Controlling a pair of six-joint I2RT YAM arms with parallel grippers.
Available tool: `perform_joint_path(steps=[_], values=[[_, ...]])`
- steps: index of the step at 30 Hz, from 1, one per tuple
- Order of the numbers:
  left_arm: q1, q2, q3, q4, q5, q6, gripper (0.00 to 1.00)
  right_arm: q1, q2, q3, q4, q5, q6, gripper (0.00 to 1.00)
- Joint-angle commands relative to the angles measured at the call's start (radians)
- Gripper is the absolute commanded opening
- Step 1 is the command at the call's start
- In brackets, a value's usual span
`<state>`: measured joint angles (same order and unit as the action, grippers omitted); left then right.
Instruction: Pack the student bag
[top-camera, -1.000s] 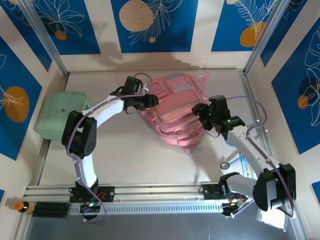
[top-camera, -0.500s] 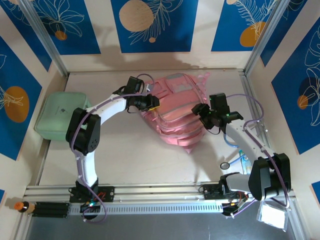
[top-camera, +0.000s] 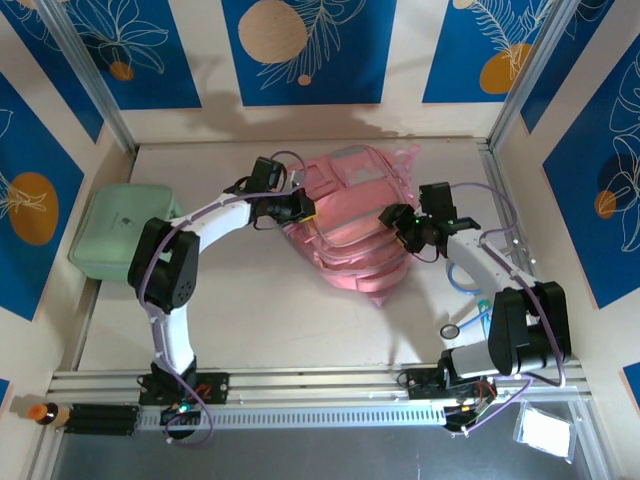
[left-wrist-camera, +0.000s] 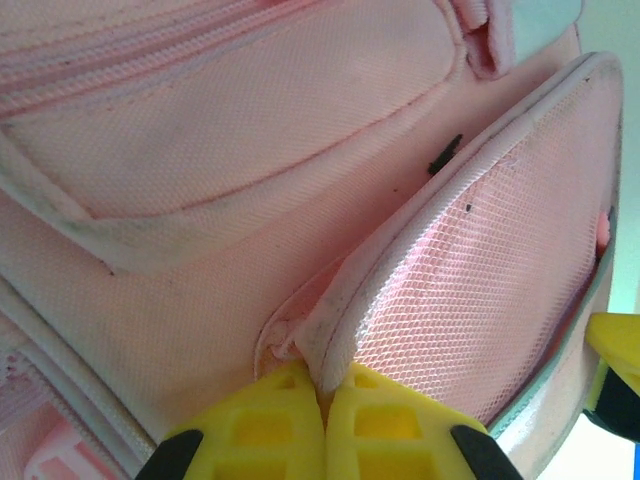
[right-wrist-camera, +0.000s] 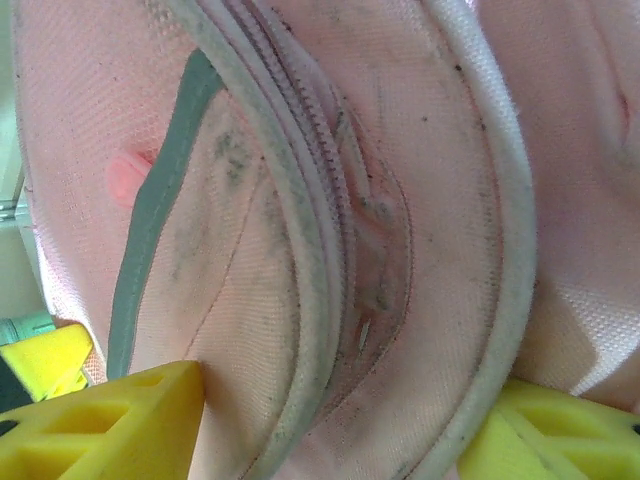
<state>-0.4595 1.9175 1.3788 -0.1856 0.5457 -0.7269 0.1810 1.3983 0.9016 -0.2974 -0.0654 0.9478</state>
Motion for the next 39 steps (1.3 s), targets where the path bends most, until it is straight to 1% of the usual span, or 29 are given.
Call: perform_joint_path(steps=[1, 4, 6, 8, 10, 13, 15, 18, 20, 22, 24, 27, 30, 32, 34, 37, 39], values=[[-0.01, -0.091, -0.066, 0.045, 0.014, -0.032, 0.0, 0.002, 0.028, 0.047, 0.133, -0.076, -0.066, 0.64], [-0.01, -0.142, -0.142, 0.101, 0.005, -0.072, 0.0, -0.001, 0.069, 0.088, 0.172, -0.1, -0.112, 0.64], [-0.01, -0.17, -0.184, 0.144, -0.004, -0.109, 0.0, -0.008, 0.099, 0.118, 0.201, -0.145, -0.148, 0.64], [-0.011, -0.189, -0.218, 0.199, -0.007, -0.151, 0.0, -0.005, 0.122, 0.149, 0.176, -0.141, -0.173, 0.64], [-0.016, -0.207, -0.249, 0.261, -0.025, -0.198, 0.0, -0.005, 0.132, 0.177, 0.107, -0.093, -0.184, 0.65], [-0.026, -0.212, -0.284, 0.368, -0.042, -0.284, 0.0, -0.005, 0.102, 0.189, -0.029, 0.046, -0.184, 0.67], [-0.036, -0.206, -0.298, 0.429, -0.05, -0.333, 0.0, 0.002, 0.053, 0.179, -0.108, 0.141, -0.193, 0.69], [-0.055, -0.199, -0.301, 0.46, -0.088, -0.369, 0.0, 0.031, -0.033, 0.149, -0.174, 0.192, -0.22, 0.69], [-0.069, -0.201, -0.301, 0.468, -0.124, -0.378, 0.0, 0.083, -0.085, 0.133, -0.2, 0.202, -0.225, 0.68], [-0.082, -0.201, -0.304, 0.488, -0.152, -0.39, 0.0, 0.166, -0.121, 0.127, -0.232, 0.25, -0.207, 0.67], [-0.093, -0.199, -0.311, 0.514, -0.18, -0.409, 0.0, 0.273, -0.143, 0.122, -0.236, 0.3, -0.16, 0.65], [-0.106, -0.188, -0.324, 0.583, -0.19, -0.455, 0.0, 0.418, -0.133, 0.118, -0.2, 0.353, -0.064, 0.58], [-0.114, -0.175, -0.34, 0.65, -0.179, -0.497, 0.0, 0.529, -0.093, 0.12, -0.148, 0.433, 0.01, 0.51], [-0.117, -0.175, -0.352, 0.677, -0.178, -0.511, 0.0, 0.57, -0.061, 0.134, -0.135, 0.463, 0.042, 0.46], [-0.123, -0.177, -0.36, 0.687, -0.173, -0.512, 0.0, 0.594, -0.027, 0.15, -0.132, 0.501, 0.058, 0.45], [-0.125, -0.183, -0.368, 0.687, -0.168, -0.502, 0.0, 0.597, 0.024, 0.178, -0.147, 0.511, 0.088, 0.36], [-0.125, -0.185, -0.372, 0.689, -0.167, -0.5, 0.0, 0.597, 0.06, 0.202, -0.164, 0.509, 0.106, 0.35]])
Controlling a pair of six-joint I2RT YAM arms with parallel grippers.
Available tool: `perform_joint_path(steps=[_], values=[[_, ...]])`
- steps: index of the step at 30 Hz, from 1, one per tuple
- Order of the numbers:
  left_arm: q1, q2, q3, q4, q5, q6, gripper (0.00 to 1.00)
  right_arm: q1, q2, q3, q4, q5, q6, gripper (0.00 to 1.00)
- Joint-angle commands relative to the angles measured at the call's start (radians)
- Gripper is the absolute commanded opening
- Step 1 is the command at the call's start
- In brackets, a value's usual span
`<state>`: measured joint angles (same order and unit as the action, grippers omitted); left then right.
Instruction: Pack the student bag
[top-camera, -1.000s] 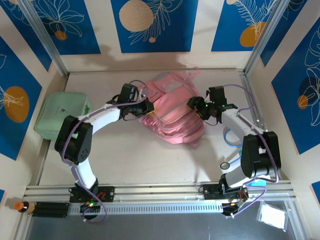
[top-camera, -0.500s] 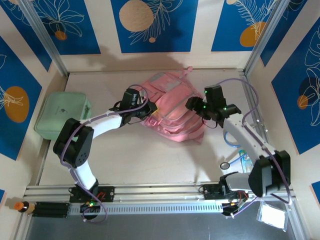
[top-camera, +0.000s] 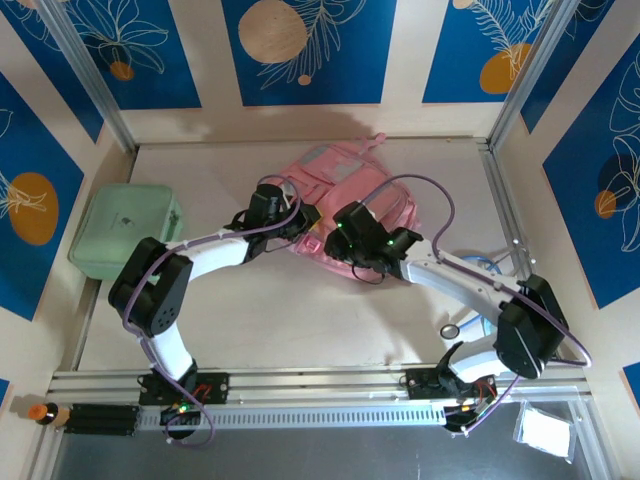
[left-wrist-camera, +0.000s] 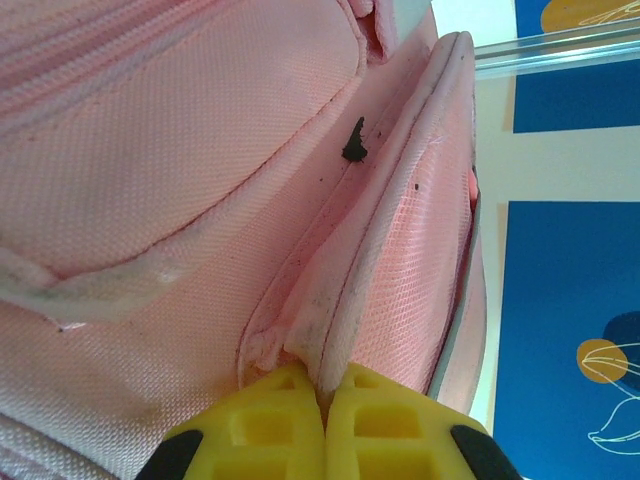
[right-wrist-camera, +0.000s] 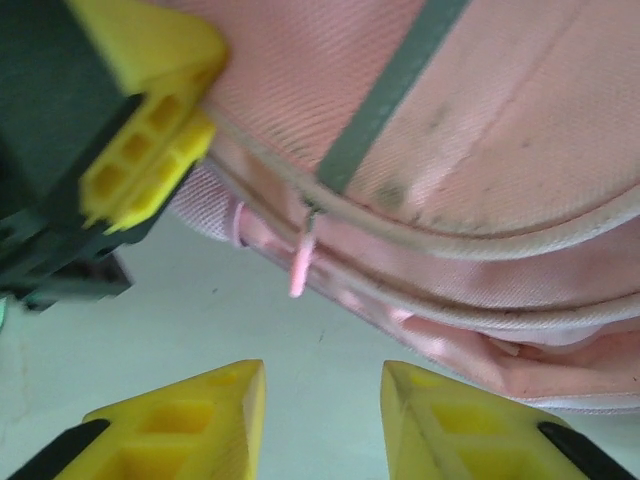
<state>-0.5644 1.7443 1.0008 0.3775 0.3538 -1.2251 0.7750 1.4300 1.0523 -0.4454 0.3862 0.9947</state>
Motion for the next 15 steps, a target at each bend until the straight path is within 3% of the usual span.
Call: perform_joint_path(steps=[1, 12, 15], values=[[-0.02, -0.01, 0.007, 0.126, 0.028, 0.0, 0.0, 0.004, 0.043, 0.06, -0.016, 0.058, 0.063, 0.34], [-0.021, -0.012, 0.0, 0.136, 0.033, 0.004, 0.0, 0.008, 0.141, 0.11, 0.014, 0.101, 0.096, 0.28], [-0.023, -0.011, 0.004, 0.133, 0.036, 0.006, 0.0, 0.009, 0.176, 0.138, -0.001, 0.108, 0.093, 0.21]])
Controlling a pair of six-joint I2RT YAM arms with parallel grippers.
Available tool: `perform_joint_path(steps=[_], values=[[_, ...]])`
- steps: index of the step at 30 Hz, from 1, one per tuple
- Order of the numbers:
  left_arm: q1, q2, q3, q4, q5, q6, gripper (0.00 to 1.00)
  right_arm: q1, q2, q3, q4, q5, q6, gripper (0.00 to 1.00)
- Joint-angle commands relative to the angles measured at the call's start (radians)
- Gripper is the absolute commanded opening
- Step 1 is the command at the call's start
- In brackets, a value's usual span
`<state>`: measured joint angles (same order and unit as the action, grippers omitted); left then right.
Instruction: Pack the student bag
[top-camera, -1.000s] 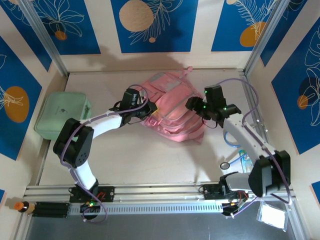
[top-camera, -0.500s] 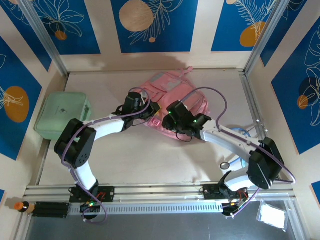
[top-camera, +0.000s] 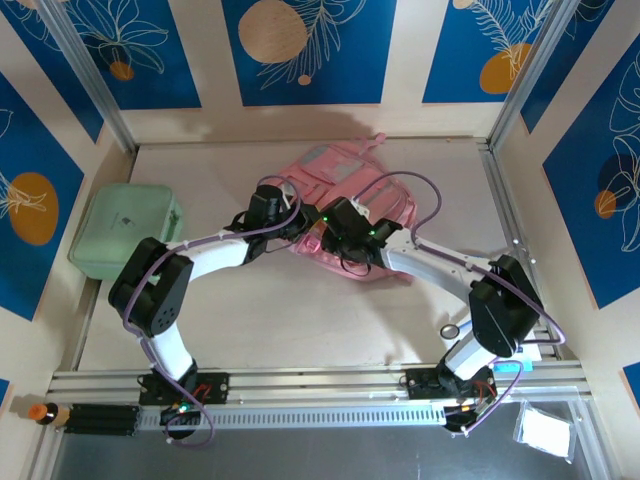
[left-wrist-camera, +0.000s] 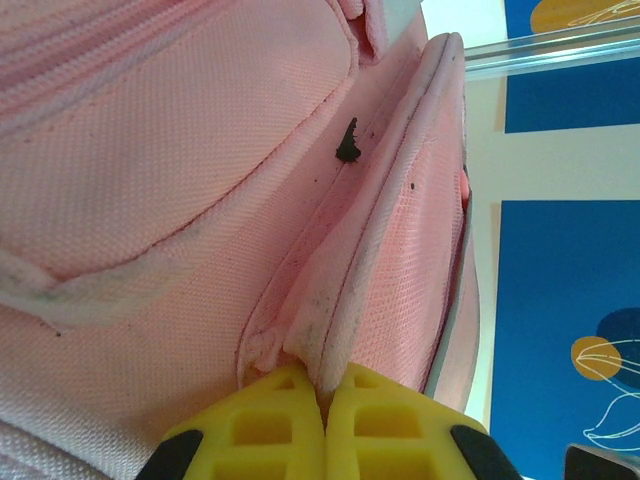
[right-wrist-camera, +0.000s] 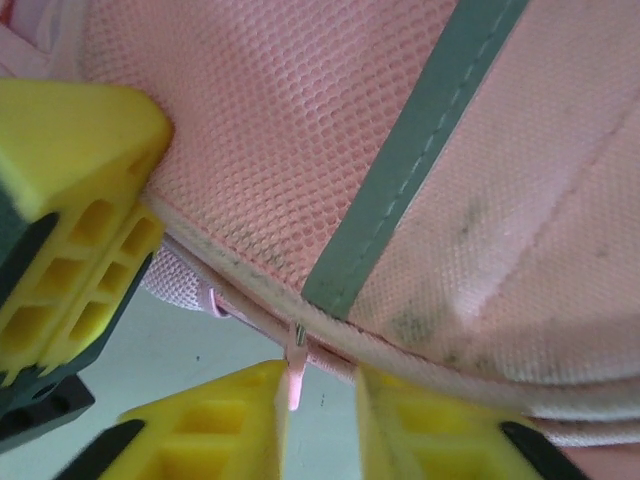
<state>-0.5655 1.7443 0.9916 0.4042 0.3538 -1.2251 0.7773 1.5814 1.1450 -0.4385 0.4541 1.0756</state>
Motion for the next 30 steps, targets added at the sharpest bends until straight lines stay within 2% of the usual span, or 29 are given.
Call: perform_joint_path(steps=[1, 11, 15, 17, 25, 30], values=[[-0.023, -0.011, 0.013, 0.107, 0.036, 0.007, 0.0, 0.007, 0.037, 0.055, -0.018, 0.048, 0.017, 0.2], [-0.025, -0.005, 0.024, 0.101, 0.039, 0.008, 0.0, -0.001, 0.091, 0.1, -0.043, 0.049, 0.004, 0.22], [-0.025, -0.005, 0.027, 0.095, 0.039, 0.009, 0.0, -0.005, 0.111, 0.121, -0.074, 0.049, 0.009, 0.31], [-0.025, -0.005, 0.028, 0.092, 0.038, 0.01, 0.0, -0.005, 0.12, 0.128, -0.089, 0.051, 0.012, 0.32], [-0.019, -0.007, 0.024, 0.078, 0.025, 0.019, 0.0, -0.01, 0.105, 0.117, -0.137, 0.082, 0.006, 0.06], [0.001, -0.017, -0.004, 0.06, -0.004, 0.024, 0.0, -0.023, 0.038, 0.035, -0.154, 0.114, -0.02, 0.0]])
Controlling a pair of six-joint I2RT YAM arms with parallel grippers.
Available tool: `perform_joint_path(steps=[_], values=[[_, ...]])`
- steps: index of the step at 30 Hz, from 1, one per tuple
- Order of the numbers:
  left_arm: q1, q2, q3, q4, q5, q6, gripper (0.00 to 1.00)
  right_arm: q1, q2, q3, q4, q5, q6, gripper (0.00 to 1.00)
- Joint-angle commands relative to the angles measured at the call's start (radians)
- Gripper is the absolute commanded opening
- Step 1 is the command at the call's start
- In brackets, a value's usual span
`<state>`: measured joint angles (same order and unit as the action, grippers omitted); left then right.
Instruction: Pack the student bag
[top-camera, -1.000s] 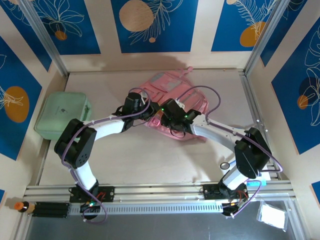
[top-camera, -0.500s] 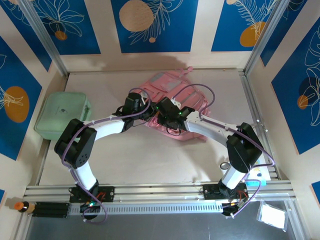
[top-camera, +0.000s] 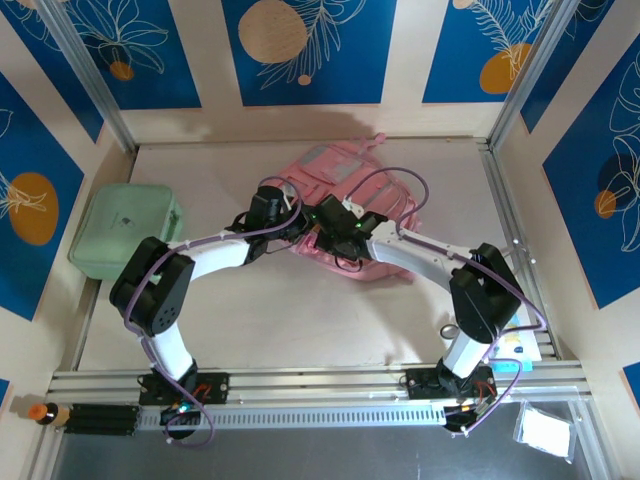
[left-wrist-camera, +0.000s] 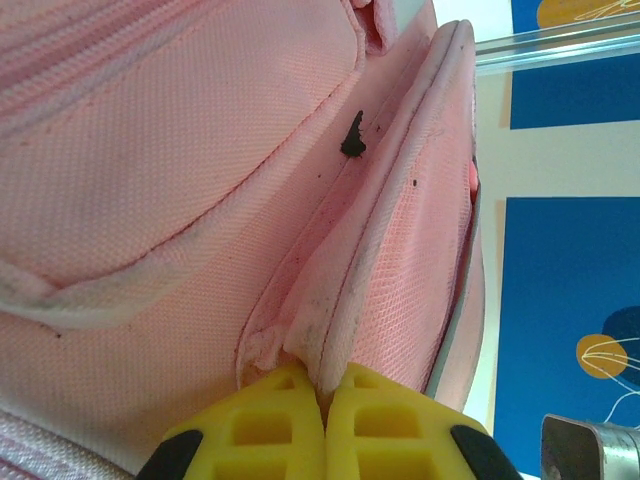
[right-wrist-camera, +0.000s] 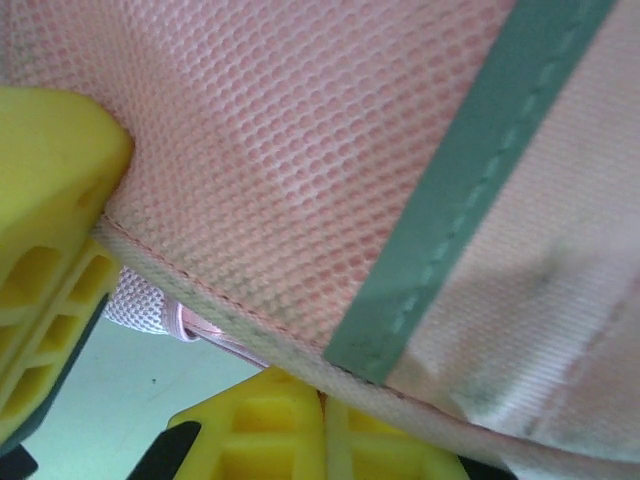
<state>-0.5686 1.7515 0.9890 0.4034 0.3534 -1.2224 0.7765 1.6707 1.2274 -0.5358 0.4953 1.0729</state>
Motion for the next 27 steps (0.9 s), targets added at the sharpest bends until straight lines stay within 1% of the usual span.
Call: perform_joint_path(steps=[1, 6, 11, 13, 16, 18, 20, 22, 24, 27], values=[[0.009, -0.024, -0.007, 0.057, -0.011, 0.02, 0.0, -0.024, -0.072, -0.075, -0.056, 0.081, -0.025, 0.0], [0.029, 0.0, -0.032, 0.089, -0.009, -0.001, 0.0, -0.041, -0.173, -0.216, -0.034, 0.127, -0.106, 0.0], [0.044, 0.02, -0.043, 0.105, -0.003, -0.004, 0.0, -0.093, -0.254, -0.272, 0.043, 0.083, -0.309, 0.0], [0.046, 0.02, -0.046, 0.098, -0.007, 0.001, 0.0, -0.128, -0.271, -0.275, 0.079, 0.036, -0.388, 0.0], [0.058, 0.009, -0.059, 0.098, -0.01, 0.004, 0.0, -0.18, -0.257, -0.249, 0.116, -0.093, -0.524, 0.0], [0.071, -0.01, -0.082, 0.102, -0.013, 0.006, 0.0, -0.187, -0.225, -0.215, 0.123, -0.174, -0.607, 0.0], [0.086, -0.041, -0.116, 0.117, -0.021, 0.006, 0.12, -0.179, -0.187, -0.171, 0.12, -0.251, -0.676, 0.0], [0.102, -0.081, -0.166, 0.151, -0.033, 0.004, 0.21, -0.156, -0.153, -0.133, 0.126, -0.305, -0.723, 0.0], [0.121, -0.129, -0.209, 0.15, -0.048, 0.01, 0.28, -0.124, -0.123, -0.099, 0.147, -0.343, -0.747, 0.0], [0.144, -0.201, -0.258, 0.097, -0.074, 0.021, 0.35, -0.087, -0.079, -0.052, 0.186, -0.386, -0.752, 0.0]])
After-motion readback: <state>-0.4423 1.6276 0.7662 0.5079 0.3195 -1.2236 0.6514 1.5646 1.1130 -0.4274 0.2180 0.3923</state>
